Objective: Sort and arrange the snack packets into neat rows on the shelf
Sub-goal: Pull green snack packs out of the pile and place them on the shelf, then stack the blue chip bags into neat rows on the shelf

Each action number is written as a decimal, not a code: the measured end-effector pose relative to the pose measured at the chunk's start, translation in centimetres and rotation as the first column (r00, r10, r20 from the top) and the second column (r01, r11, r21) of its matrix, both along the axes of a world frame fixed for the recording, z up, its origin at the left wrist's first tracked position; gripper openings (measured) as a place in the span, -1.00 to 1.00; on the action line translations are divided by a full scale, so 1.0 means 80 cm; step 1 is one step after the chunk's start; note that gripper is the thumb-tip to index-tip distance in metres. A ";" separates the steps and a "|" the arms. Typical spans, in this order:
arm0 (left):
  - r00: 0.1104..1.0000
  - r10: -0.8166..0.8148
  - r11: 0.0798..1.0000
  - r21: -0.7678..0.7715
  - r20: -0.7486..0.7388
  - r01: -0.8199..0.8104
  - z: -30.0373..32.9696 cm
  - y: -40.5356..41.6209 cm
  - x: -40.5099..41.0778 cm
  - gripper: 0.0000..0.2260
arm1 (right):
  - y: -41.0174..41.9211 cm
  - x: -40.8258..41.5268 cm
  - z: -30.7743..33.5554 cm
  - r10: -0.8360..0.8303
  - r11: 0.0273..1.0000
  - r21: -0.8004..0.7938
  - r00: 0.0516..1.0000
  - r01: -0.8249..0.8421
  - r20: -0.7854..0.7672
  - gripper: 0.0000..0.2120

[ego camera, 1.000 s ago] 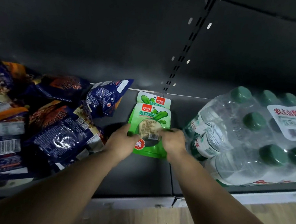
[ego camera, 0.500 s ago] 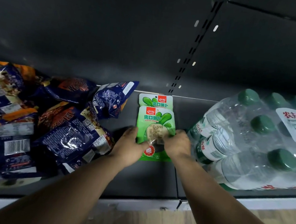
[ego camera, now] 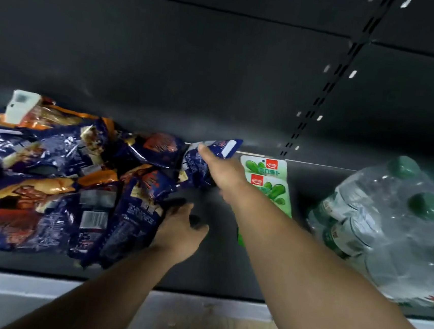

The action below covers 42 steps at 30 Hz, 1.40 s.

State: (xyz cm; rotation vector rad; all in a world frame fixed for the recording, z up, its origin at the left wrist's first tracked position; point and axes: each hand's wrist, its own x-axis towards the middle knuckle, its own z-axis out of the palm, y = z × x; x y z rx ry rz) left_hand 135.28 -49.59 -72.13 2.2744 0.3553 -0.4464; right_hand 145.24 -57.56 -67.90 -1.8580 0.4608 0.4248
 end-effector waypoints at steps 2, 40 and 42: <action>1.000 0.000 1.000 0.012 0.003 0.000 0.001 0.030 -0.009 -0.45 | 0.020 0.000 -0.016 -0.033 0.999 0.006 0.999 0.033 0.031 -0.50; 0.962 0.255 0.409 -0.890 -0.099 -0.200 0.063 0.008 -0.004 -0.70 | -0.081 -0.048 0.024 0.061 0.962 0.261 0.996 -0.078 0.071 -0.53; 0.962 0.270 0.491 -0.853 -0.043 -0.176 0.058 0.008 -0.004 -0.60 | -0.079 -0.049 0.020 0.068 0.973 0.213 0.991 -0.090 0.112 -0.56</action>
